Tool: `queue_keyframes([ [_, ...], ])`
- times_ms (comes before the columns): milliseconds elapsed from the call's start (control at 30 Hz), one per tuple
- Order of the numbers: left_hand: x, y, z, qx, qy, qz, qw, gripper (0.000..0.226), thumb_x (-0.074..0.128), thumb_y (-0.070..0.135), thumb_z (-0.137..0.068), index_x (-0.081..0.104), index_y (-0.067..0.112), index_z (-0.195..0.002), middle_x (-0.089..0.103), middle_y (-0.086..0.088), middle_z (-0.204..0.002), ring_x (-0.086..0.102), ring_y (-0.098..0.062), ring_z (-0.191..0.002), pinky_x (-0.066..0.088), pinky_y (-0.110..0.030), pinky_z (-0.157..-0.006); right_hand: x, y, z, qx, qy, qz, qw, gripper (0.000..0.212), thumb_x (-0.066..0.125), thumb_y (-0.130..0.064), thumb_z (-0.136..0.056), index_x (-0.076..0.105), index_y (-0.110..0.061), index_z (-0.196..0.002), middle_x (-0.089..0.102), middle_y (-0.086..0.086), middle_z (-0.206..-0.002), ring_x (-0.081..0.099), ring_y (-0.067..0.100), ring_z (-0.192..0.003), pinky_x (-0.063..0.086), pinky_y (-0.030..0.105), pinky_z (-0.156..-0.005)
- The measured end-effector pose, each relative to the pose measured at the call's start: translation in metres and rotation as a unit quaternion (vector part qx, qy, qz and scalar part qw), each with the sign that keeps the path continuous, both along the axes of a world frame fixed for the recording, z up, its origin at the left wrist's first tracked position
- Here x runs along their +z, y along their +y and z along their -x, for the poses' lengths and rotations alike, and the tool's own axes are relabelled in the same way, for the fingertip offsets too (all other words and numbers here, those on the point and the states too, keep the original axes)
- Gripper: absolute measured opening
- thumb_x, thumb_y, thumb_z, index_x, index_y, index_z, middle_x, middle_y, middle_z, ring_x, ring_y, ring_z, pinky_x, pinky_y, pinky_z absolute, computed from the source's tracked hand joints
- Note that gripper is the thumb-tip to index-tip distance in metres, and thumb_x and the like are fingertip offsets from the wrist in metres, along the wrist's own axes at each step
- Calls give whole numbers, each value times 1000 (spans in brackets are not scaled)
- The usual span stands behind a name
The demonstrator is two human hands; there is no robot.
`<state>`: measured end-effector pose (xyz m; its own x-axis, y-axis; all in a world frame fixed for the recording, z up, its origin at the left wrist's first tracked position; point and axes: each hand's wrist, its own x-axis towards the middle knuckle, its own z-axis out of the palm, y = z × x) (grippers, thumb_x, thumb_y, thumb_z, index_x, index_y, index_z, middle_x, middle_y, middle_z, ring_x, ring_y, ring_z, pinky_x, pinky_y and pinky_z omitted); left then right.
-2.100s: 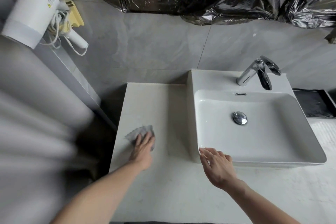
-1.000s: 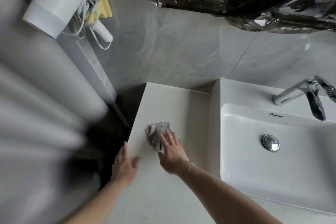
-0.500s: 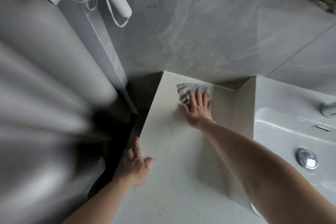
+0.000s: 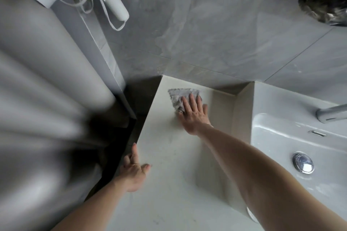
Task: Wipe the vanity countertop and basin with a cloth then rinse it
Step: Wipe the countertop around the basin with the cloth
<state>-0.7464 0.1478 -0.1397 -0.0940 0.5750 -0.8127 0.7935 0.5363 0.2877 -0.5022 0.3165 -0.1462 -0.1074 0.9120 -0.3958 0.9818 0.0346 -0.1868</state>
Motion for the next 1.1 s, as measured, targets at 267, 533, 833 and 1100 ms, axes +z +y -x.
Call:
queue_keyframes([
  [267, 5, 4, -2, -4, 12, 9, 1000, 94, 37, 60, -97, -39, 33, -146, -5, -10, -162, 19, -39, -147, 21, -46, -120, -1, 5, -91, -202, -10, -20, 979, 75, 39, -55, -99, 20, -10, -157, 7, 24, -166, 0, 37, -155, -1, 46, -126],
  [533, -2, 3, -2, 5, 15, 5, 1000, 93, 40, 57, -97, -36, 37, -147, -4, -6, -161, 25, -38, -144, 24, -44, -119, -16, 22, 18, -101, 30, 8, 994, 76, 31, -63, -98, -3, -36, -161, -22, 9, -167, -27, 41, -150, -12, 59, -120],
  [833, 5, 3, -5, 3, 18, 3, 1000, 93, 40, 55, -98, -34, 31, -150, 0, -10, -161, 25, -39, -144, 23, -41, -118, -10, -70, 15, 105, 12, -1, 994, 70, 21, -64, -100, -10, -41, -159, -23, 0, -167, -29, 32, -151, -6, 59, -122],
  [1100, 9, 2, -6, -11, 30, 5, 999, 94, 37, 57, -98, -38, 30, -147, 2, -12, -159, 27, -41, -142, 24, -43, -118, -3, -91, -72, -130, -33, 42, 990, 86, 19, -76, -94, -12, -31, -160, -25, 7, -167, -24, 35, -152, -8, 51, -124],
])
